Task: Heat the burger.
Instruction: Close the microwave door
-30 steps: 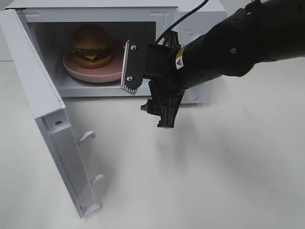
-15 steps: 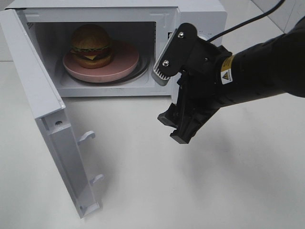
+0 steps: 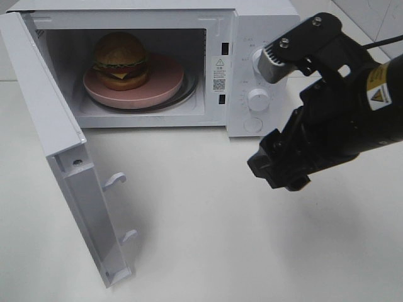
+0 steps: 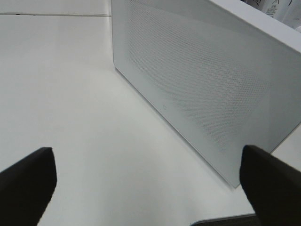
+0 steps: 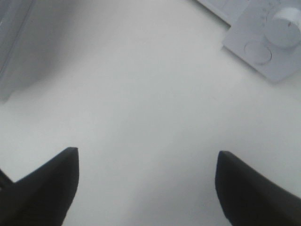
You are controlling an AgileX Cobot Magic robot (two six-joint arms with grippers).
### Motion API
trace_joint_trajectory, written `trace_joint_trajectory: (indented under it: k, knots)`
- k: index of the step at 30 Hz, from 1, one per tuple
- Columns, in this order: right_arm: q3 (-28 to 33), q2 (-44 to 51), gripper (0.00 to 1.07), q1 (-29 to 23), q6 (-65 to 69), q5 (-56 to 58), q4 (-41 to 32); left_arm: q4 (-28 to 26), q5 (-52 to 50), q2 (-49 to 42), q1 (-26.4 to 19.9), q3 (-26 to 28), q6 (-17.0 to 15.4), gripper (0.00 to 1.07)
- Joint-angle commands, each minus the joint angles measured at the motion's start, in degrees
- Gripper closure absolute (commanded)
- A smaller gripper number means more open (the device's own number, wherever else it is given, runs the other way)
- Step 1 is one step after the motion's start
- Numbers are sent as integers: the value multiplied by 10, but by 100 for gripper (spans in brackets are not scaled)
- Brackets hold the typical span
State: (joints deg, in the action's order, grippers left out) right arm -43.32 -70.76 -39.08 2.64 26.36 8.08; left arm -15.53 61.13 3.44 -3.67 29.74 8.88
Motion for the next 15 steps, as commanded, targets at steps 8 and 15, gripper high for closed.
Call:
trace_joint_trajectory:
  k: [8,15]
  knots:
    - [0,78,31,2,35,178,0,2,-1,-1,3,-1,0,9]
    - [0,131,31,2,41,257,1,2,-1,-1,3,-1,0,9]
